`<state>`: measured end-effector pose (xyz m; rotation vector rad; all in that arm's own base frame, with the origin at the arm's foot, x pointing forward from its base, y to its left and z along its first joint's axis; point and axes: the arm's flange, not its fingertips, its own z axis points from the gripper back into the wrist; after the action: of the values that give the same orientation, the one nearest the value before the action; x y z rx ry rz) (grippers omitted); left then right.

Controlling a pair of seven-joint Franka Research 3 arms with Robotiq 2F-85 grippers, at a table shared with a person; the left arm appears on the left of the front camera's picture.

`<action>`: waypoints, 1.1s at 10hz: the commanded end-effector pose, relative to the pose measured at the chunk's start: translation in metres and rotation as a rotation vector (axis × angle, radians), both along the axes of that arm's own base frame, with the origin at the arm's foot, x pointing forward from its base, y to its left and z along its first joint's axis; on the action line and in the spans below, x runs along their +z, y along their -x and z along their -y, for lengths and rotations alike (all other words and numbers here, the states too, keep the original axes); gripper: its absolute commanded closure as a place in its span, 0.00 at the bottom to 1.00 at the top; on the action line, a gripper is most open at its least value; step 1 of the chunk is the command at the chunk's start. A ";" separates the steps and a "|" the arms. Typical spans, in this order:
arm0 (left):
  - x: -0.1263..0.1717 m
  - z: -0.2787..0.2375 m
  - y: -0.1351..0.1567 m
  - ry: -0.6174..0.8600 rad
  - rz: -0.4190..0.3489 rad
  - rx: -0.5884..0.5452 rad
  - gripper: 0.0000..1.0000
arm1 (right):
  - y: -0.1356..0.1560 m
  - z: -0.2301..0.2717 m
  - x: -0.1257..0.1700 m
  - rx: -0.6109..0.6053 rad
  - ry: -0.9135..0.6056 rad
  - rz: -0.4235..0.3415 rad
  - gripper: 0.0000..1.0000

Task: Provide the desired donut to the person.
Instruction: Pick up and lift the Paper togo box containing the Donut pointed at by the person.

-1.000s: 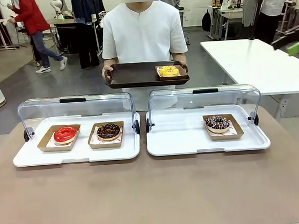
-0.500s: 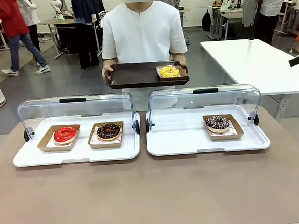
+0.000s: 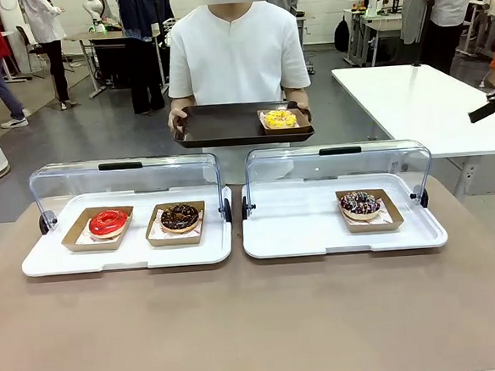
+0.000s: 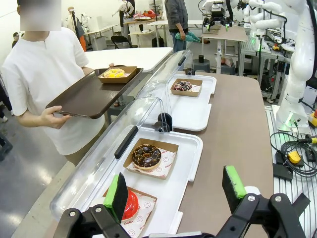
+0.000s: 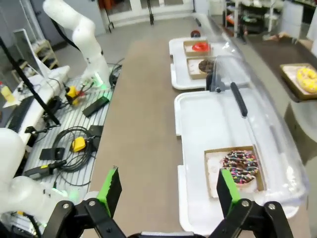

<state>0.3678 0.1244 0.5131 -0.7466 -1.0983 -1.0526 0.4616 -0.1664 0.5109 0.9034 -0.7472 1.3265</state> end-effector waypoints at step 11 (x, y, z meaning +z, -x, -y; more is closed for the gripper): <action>0.001 0.000 0.000 0.009 0.011 0.003 0.00 | -0.001 0.010 -0.005 -0.063 -0.012 0.006 0.00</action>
<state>0.3678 0.1244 0.5131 -0.7466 -1.0983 -1.0527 0.4601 -0.1797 0.5080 0.8789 -0.7626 1.2939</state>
